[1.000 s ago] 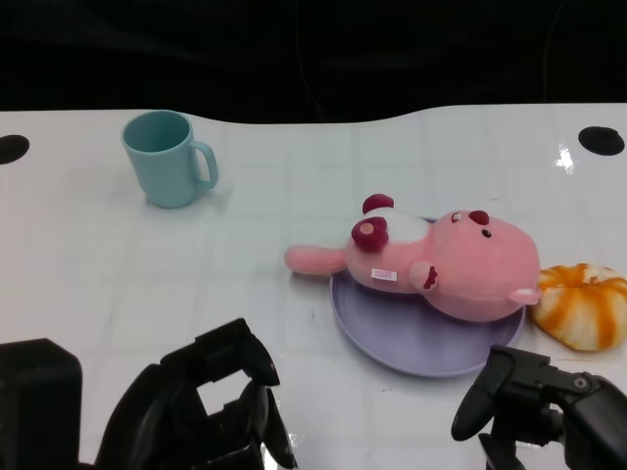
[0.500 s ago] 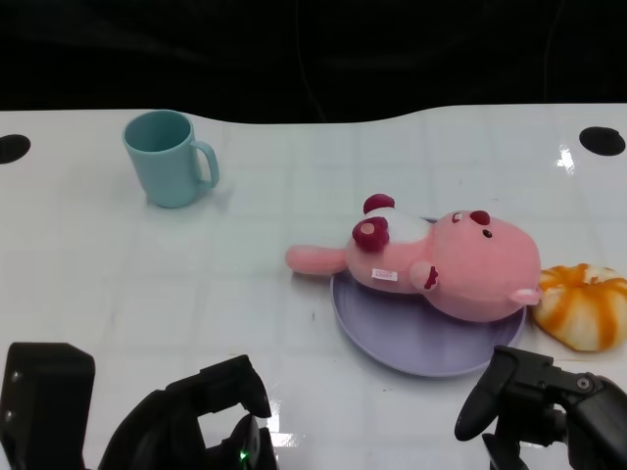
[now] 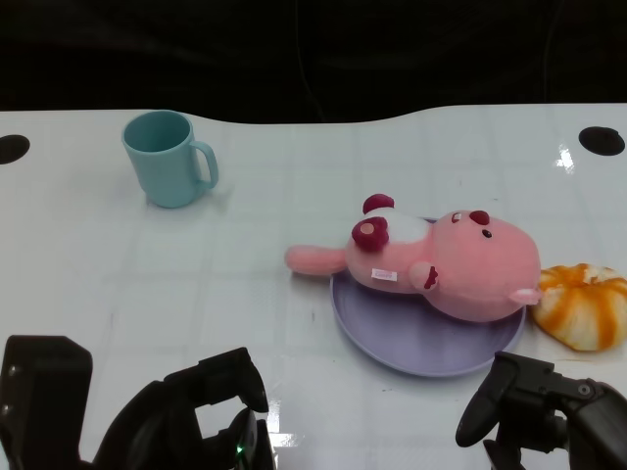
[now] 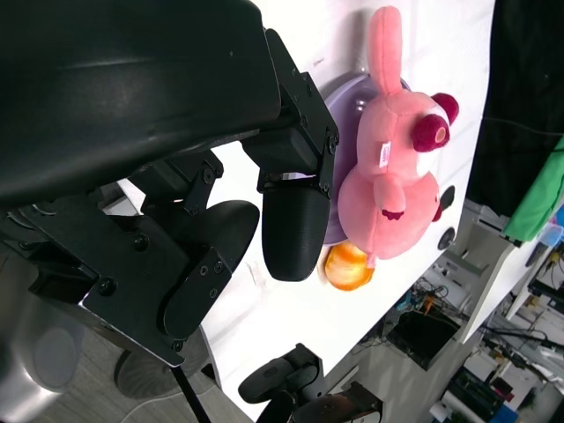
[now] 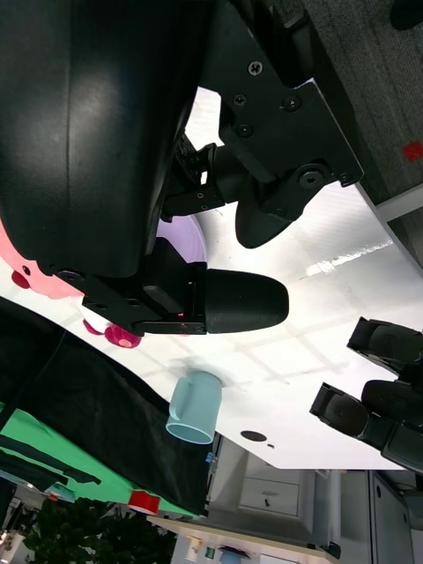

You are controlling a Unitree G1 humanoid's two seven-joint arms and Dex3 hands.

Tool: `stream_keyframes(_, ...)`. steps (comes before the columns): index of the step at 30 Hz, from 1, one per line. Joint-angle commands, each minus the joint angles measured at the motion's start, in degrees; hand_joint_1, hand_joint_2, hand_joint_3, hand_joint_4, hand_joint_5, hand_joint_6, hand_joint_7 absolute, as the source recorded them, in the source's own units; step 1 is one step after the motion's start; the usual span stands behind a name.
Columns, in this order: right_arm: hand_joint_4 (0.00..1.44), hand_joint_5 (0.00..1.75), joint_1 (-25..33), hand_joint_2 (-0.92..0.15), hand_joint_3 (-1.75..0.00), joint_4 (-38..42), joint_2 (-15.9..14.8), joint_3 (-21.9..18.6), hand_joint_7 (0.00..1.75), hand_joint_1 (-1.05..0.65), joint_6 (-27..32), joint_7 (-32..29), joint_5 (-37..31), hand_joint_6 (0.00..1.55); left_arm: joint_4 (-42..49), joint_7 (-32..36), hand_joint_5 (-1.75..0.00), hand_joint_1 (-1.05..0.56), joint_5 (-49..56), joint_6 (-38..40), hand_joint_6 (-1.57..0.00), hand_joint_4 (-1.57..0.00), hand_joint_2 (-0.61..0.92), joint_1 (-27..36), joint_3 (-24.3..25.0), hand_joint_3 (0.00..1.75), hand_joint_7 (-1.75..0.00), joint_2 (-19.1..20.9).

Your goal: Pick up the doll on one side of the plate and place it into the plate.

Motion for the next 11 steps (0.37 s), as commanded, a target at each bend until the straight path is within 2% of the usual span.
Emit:
stream_keyframes(1,0.64,1.72,-0.11,-0.61,-1.11,-0.41,-0.74,-0.40,1.47,0.02,-0.51,0.13,0.12,0.55,0.38,-0.58,-1.75,-0.13,0.25,-0.81,-0.70,-0.86,0.40,-0.08,0.24,1.54,-1.75,0.52)
stream_keyframes(11,0.64,1.72,-0.20,-0.62,-1.10,-0.30,-0.77,-0.38,1.47,0.02,-0.74,0.14,0.17,0.56,0.83,-1.31,-1.75,-0.14,1.16,-1.94,-0.71,-0.87,0.39,-0.15,-0.37,1.52,-1.75,0.86)
